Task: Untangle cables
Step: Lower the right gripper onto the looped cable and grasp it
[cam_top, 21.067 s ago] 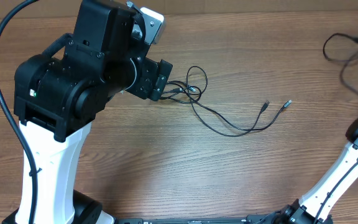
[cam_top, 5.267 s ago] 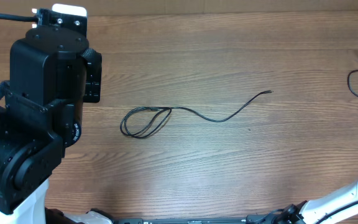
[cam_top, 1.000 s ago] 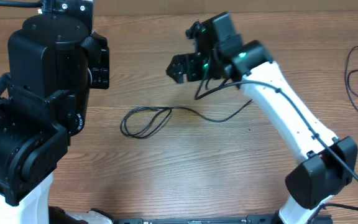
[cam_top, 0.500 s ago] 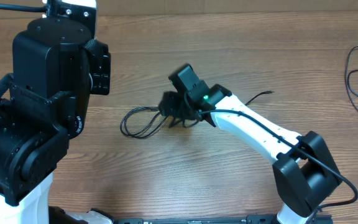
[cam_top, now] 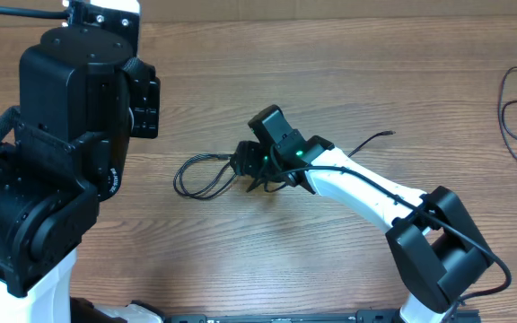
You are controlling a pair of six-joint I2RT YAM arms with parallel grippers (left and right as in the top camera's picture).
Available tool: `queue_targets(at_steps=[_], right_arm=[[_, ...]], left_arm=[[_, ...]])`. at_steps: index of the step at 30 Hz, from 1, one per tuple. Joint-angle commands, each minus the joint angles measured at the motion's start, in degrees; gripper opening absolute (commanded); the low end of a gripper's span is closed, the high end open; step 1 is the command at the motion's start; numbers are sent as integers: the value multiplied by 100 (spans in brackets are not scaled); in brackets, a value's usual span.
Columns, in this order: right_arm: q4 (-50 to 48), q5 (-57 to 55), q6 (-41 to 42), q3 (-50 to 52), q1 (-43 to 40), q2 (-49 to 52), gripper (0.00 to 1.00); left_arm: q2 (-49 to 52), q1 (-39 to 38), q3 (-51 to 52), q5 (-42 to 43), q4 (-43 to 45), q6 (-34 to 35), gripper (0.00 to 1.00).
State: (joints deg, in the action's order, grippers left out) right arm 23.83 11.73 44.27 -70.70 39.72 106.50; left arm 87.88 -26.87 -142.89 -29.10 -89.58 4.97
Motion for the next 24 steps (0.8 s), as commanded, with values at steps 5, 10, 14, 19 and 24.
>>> queue_targets(at_steps=[5, 10, 14, 19, 24], right_arm=[[-286, -164, 31, 26, 315, 103, 60], [-350, -157, 31, 24, 417, 304, 60], [-372, -160, 31, 24, 415, 413, 59], [-404, -166, 26, 26, 415, 415, 59], [-404, -278, 24, 26, 415, 431, 59]], left_arm=[[24, 26, -48, 61, -13, -26, 45], [24, 26, -48, 59, -13, -26, 45], [24, 26, -48, 61, -15, -26, 45], [24, 28, -48, 59, -15, -26, 45], [24, 26, -46, 61, -17, -26, 45]])
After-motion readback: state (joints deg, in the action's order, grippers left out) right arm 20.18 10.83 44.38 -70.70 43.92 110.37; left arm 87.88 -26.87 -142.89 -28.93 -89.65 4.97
